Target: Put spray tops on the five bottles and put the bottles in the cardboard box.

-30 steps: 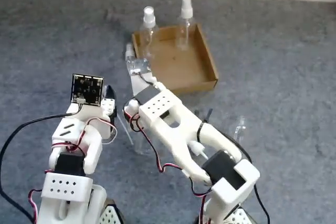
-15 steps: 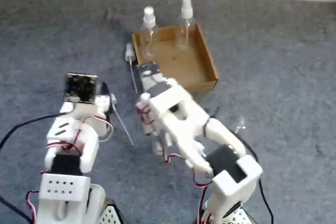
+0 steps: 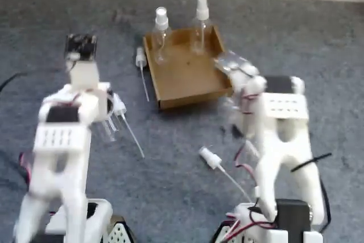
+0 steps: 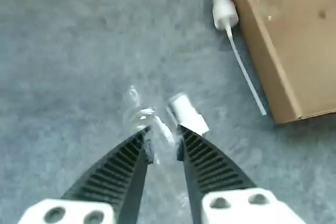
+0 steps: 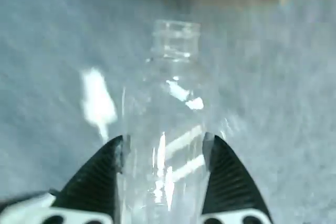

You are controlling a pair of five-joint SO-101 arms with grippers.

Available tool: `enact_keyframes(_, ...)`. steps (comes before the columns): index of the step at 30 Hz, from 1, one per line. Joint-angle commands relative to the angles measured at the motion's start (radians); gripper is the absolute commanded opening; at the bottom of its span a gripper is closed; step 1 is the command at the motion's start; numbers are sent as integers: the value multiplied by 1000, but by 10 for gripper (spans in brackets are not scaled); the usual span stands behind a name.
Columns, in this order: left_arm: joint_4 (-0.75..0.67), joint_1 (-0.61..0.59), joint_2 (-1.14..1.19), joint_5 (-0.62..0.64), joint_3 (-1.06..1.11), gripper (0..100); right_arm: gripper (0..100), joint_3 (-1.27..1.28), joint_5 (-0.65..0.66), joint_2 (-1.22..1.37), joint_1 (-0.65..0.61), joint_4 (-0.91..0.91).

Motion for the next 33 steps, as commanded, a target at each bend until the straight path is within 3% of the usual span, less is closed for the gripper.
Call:
enact_keyframes(1, 57, 104, 308, 8, -286, 39, 2, 114, 107, -41, 168, -182)
enact_keyframes(6, 164, 229, 550, 54, -440, 40, 2, 288, 203, -41, 260, -371)
enact_keyframes(16, 232, 601, 590, -9, -450, 168, 2, 375, 230, -41, 332, -423)
enact_keyframes(23, 135, 774, 593, 376, -450, 171, 2, 375, 235, -41, 421, -424)
enact_keyframes(29, 132, 862, 593, 555, -424, 172, 2, 375, 235, -41, 443, -424)
enact_keyframes(33, 110, 865, 595, 601, -349, 172, 2, 375, 230, -41, 437, -424)
